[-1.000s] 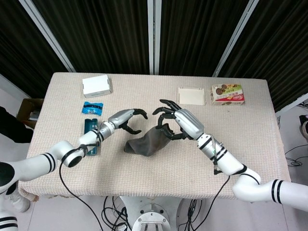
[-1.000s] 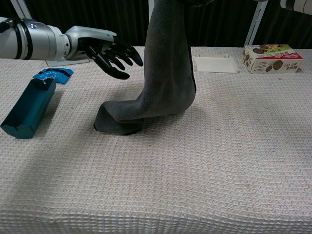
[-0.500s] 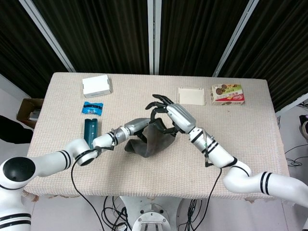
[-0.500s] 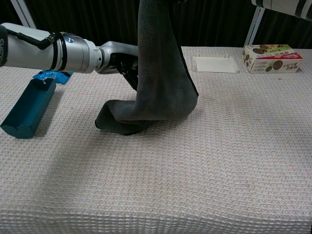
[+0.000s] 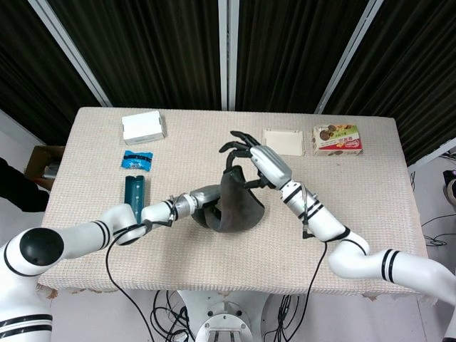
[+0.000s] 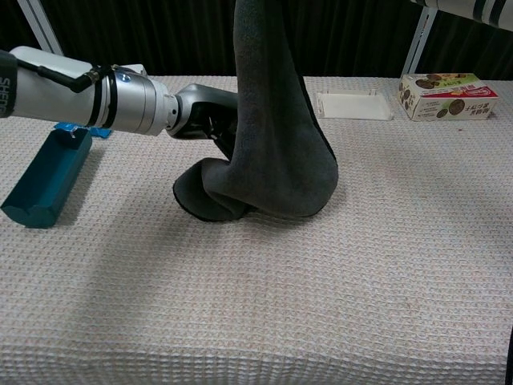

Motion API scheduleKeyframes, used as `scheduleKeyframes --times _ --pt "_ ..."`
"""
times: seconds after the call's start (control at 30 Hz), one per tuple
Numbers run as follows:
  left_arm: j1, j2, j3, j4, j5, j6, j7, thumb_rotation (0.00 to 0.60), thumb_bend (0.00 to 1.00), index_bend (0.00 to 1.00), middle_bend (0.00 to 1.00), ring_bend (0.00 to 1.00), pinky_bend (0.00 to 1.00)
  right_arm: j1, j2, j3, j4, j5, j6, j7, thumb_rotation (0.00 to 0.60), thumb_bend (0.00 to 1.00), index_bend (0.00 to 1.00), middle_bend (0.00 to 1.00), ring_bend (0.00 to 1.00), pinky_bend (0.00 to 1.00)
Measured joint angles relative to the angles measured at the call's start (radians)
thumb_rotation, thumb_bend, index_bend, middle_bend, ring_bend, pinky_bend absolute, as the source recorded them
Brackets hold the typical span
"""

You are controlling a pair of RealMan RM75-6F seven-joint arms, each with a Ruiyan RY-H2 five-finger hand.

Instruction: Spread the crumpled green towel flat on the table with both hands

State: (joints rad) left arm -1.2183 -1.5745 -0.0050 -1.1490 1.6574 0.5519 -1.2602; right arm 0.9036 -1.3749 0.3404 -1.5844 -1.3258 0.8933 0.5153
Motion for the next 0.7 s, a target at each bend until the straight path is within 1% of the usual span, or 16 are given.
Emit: scheduleKeyframes --times 0.07,0.17,0.33,0.47,0.57,0.7 --pt "0.005 0.006 0.008 0.001 -0.008 0.015 -0.024 0.6 0.66 0.73 0.29 0.14 0.14 -0.005 0.009 -0.003 0.0 -0.002 0.003 -0.001 0.6 0.41 0.68 0.25 0.0 0.0" --pt "0.024 0.024 0.014 0.002 -0.036 0.034 -0.028 0.6 0.67 0.75 0.3 0.15 0.15 -0.017 0.029 -0.006 -0.002 -0.005 0.011 -0.003 0.6 0.41 0.68 0.25 0.0 0.0" --pt "0.078 0.063 -0.005 -0.016 -0.13 0.059 0.056 0.6 0.67 0.75 0.31 0.15 0.14 -0.045 0.062 -0.008 -0.002 -0.01 0.047 -0.009 0.6 0.41 0.68 0.25 0.0 0.0" --pt "0.129 0.095 -0.035 -0.047 -0.225 0.094 0.179 0.6 0.67 0.75 0.31 0.15 0.15 -0.064 0.074 0.0 0.003 -0.002 0.076 -0.014 0.6 0.41 0.68 0.25 0.0 0.0" --pt "0.169 0.116 -0.064 -0.081 -0.308 0.136 0.299 0.6 0.67 0.75 0.31 0.15 0.15 -0.071 0.078 0.008 0.01 0.014 0.089 -0.026 0.6 0.41 0.68 0.25 0.0 0.0" --pt "0.222 0.132 -0.112 -0.132 -0.427 0.222 0.487 0.6 0.67 0.75 0.31 0.15 0.15 -0.077 0.075 0.02 0.023 0.041 0.107 -0.06 0.6 0.41 0.68 0.25 0.0 0.0"
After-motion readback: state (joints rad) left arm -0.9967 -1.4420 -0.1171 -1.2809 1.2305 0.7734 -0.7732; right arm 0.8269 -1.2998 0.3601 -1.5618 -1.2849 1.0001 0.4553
